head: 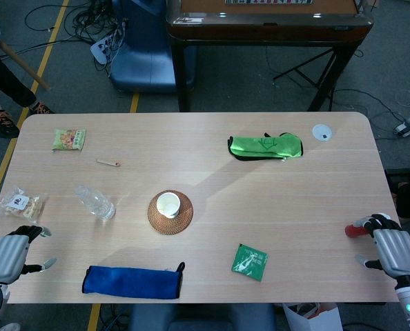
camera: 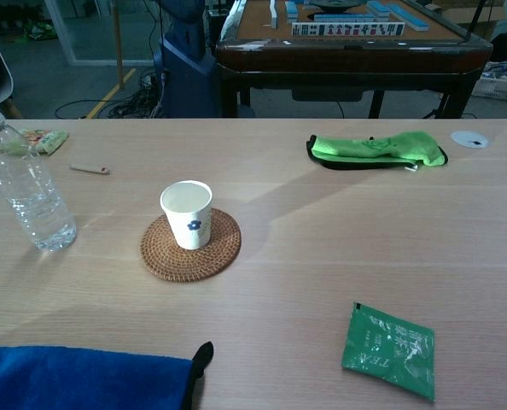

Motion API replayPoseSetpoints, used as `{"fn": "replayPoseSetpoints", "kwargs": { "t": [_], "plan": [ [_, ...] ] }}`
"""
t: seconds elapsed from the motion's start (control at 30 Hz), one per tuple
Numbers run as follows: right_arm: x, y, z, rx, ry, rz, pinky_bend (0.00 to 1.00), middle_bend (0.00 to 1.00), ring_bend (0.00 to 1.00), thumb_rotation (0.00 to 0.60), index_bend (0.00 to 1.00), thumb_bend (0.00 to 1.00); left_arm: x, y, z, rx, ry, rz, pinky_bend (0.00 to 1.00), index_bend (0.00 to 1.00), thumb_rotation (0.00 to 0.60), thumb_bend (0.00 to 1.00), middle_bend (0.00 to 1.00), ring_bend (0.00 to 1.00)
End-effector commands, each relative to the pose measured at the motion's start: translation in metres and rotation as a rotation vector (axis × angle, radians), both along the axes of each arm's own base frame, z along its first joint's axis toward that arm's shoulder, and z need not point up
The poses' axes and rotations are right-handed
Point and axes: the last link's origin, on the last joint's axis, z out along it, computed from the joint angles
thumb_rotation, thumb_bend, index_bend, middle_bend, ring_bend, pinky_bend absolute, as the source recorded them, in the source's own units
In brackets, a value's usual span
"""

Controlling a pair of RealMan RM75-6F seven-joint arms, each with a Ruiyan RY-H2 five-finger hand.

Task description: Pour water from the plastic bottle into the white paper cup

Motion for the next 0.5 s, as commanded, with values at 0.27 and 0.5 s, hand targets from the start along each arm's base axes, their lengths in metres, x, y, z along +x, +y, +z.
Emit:
{"fn": "replayPoseSetpoints", "kwargs": {
  "t": [0.27,0.5],
  "plan": [
    [0.0,0.001,0.001,-0.004,0.004,-0.006,0.24,0.28,0.15,0.6,0.33,0.13,0.002,-0.001,-0.01,-0.031,-0.057,0.013,0.5,0.37,0.6,0.01,0.45,0.34],
    [0.0,0.002,-0.001,0.006,0.009,-0.008,0.24,0.28,0.15,0.6,0.33,0.13,0.006,0.01,-0.017,0.0,-0.153,0.032,0.46,0.18,0.6,0.01,0.35,0.32]
  ]
}}
